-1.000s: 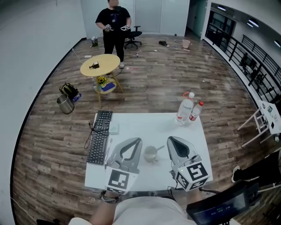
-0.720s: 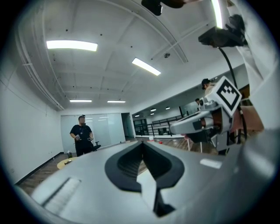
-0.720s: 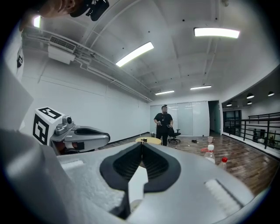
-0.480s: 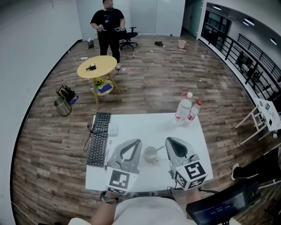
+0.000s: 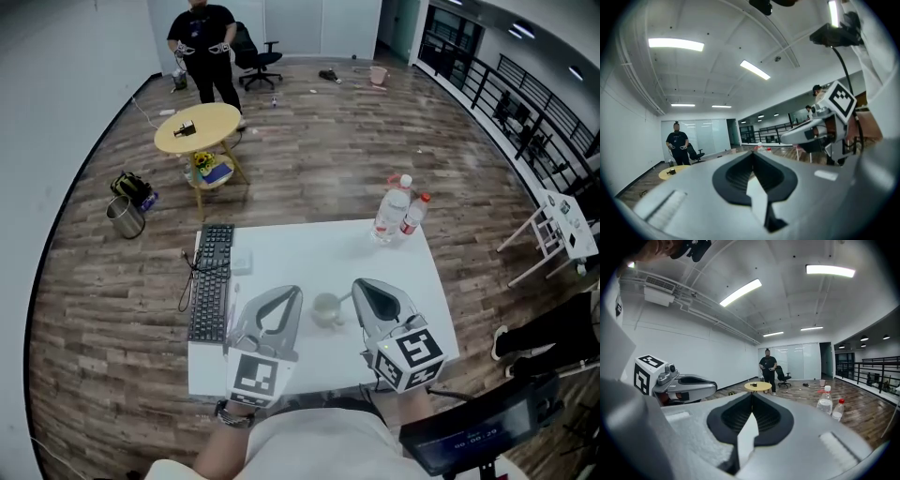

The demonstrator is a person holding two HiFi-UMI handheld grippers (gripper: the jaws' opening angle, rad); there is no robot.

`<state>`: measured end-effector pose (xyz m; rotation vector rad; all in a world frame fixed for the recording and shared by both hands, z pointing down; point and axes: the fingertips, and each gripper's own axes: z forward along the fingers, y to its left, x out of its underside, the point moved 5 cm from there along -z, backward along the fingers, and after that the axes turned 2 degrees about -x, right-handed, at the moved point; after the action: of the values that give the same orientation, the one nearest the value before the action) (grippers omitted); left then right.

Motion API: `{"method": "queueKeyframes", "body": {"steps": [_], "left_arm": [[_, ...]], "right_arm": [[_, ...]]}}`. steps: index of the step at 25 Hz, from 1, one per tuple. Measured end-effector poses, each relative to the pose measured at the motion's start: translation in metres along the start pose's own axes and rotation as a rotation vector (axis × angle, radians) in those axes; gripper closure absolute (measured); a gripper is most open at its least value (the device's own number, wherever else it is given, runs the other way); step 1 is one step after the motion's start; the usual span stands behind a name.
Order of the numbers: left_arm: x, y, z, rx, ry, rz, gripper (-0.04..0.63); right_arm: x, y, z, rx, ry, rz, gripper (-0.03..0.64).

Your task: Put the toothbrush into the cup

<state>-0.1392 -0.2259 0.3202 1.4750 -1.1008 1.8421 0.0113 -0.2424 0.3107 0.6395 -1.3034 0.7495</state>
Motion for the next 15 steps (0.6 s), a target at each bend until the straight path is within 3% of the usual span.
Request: {"method": "queueKeyframes", "body": {"steps": [5, 15], "left_arm": [[0.011, 0.001, -0.012, 0.024, 0.03, 0.033, 0.588], [0.014, 0.002, -0.023, 0.025, 0.03, 0.002, 0.586]], "right_arm": [[0.011, 0.016, 0.002, 0.026, 0.047, 0.017, 0.614], [0.007, 0.03, 0.0, 0.014, 0.043, 0.002, 0.614]]}}
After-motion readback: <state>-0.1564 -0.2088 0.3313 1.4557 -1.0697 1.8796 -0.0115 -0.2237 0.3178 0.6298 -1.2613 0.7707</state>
